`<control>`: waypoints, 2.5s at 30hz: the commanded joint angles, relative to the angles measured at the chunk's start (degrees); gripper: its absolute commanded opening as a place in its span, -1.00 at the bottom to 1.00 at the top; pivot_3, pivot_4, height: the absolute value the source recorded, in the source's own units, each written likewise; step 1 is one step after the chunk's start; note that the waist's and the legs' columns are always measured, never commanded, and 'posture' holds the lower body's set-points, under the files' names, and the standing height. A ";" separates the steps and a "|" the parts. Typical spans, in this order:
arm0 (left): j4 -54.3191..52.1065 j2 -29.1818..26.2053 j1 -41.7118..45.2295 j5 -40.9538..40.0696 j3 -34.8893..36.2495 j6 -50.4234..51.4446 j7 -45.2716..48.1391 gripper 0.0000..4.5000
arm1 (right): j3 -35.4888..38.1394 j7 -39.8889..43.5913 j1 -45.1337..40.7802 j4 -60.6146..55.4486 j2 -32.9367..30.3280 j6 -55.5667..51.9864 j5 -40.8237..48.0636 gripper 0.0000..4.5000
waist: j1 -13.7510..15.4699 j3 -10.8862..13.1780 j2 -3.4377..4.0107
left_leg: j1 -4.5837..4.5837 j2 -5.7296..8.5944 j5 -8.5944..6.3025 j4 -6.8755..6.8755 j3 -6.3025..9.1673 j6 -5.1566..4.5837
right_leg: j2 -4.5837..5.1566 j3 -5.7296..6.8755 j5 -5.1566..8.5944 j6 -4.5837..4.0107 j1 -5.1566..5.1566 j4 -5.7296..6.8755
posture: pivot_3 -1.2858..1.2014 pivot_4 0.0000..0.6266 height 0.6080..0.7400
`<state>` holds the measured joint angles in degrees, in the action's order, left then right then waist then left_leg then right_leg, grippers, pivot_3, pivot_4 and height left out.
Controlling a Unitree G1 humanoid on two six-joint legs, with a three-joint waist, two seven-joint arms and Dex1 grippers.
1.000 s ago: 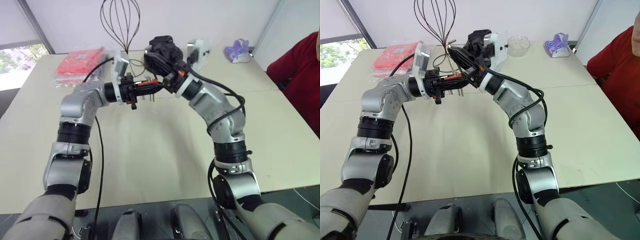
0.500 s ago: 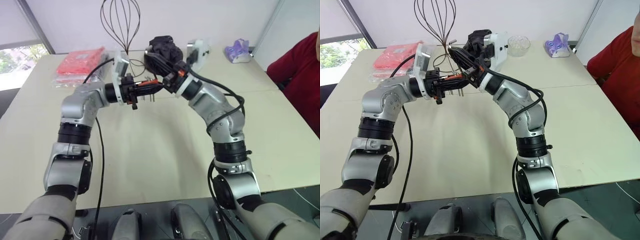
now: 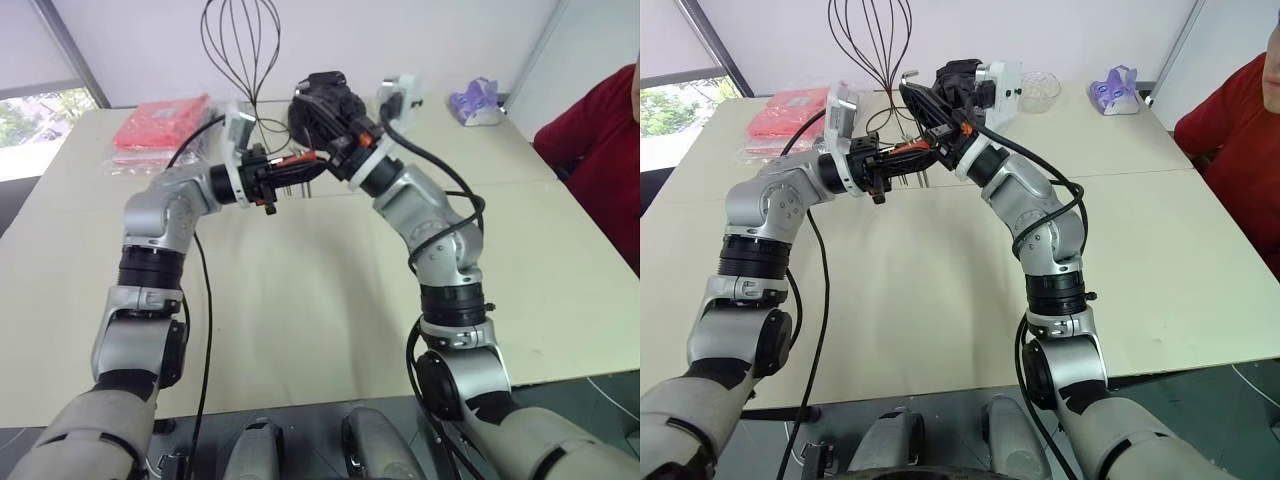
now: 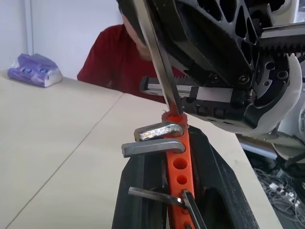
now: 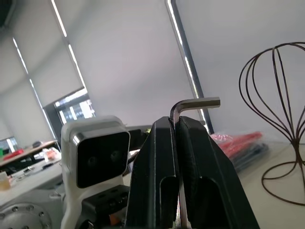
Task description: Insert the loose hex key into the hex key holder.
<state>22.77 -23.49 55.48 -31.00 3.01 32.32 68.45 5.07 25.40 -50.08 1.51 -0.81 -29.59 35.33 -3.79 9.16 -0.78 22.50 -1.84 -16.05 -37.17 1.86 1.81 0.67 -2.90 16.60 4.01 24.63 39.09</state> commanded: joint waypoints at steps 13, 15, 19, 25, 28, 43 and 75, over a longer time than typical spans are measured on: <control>-0.45 0.28 1.87 -2.49 2.87 -0.45 -0.91 -1.00 | 0.84 -2.93 0.09 -2.37 1.90 -0.06 3.04 -0.98 | -0.02 0.00 0.00 | 0.00 0.00 0.00 0.01 0.00 0.00 | 0.00 0.00 0.00 0.00 0.00 0.00 | 0.03 -0.52 1.00; -0.51 0.37 1.75 -2.40 2.59 -0.54 -0.92 -1.00 | 0.43 -3.28 0.46 -2.92 2.49 -0.15 3.21 -0.98 | -0.02 0.00 0.00 | 0.00 0.00 0.00 0.01 0.00 0.00 | 0.00 0.00 0.00 0.00 0.00 0.00 | 0.03 -0.52 1.00; 0.01 0.40 1.94 -2.17 2.48 -0.80 -0.92 -1.00 | -0.32 -3.28 1.07 -3.68 2.82 -0.50 3.03 -0.98 | 0.00 0.00 0.00 | 0.00 0.00 0.00 0.01 0.00 0.00 | 0.00 0.00 0.00 0.00 0.01 0.00 | 0.03 -0.52 1.00; 0.57 0.35 2.30 -1.97 2.61 -1.14 -1.04 -1.00 | -0.75 -3.31 1.66 -4.33 2.67 -0.81 2.87 -0.98 | -0.02 0.00 0.00 | 0.00 0.00 0.00 0.01 0.00 0.00 | -0.01 0.00 0.00 0.00 0.00 0.00 | 0.03 -0.52 1.00; 0.96 0.07 2.58 -1.93 2.84 -1.25 -0.99 -1.00 | -0.50 -3.07 1.86 -3.90 2.11 -0.51 2.53 -0.98 | -0.03 0.00 0.00 | 0.00 0.00 0.00 0.01 0.00 0.00 | -0.01 0.00 0.00 0.00 0.00 0.00 | 0.03 -0.52 1.00; -1.33 -1.58 2.18 -3.11 4.03 0.88 -0.94 -1.00 | -1.12 1.17 2.17 2.95 -2.64 4.99 -3.28 -0.98 | -0.03 0.01 0.01 | 0.00 0.01 0.00 0.01 0.01 0.00 | -0.02 0.00 0.00 0.00 0.00 -0.01 | 0.03 -0.52 1.00; 1.93 -3.20 -10.01 2.58 -2.98 15.67 -7.65 -0.79 | 1.45 8.25 14.70 -20.27 -24.47 -15.45 8.94 0.91 | 1.36 0.05 -0.04 | -0.01 0.02 -0.01 -0.03 0.01 -0.03 | -0.09 -0.03 0.01 0.01 -0.04 -0.10 | 0.03 -0.52 1.00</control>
<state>23.45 -26.28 44.06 -29.24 0.22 46.20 62.35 5.58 34.17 -34.24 -17.89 -25.89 -46.73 44.04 -2.43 9.20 -0.82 22.49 -1.81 -16.06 -37.20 1.86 1.78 0.60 -2.93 16.61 4.02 24.58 38.99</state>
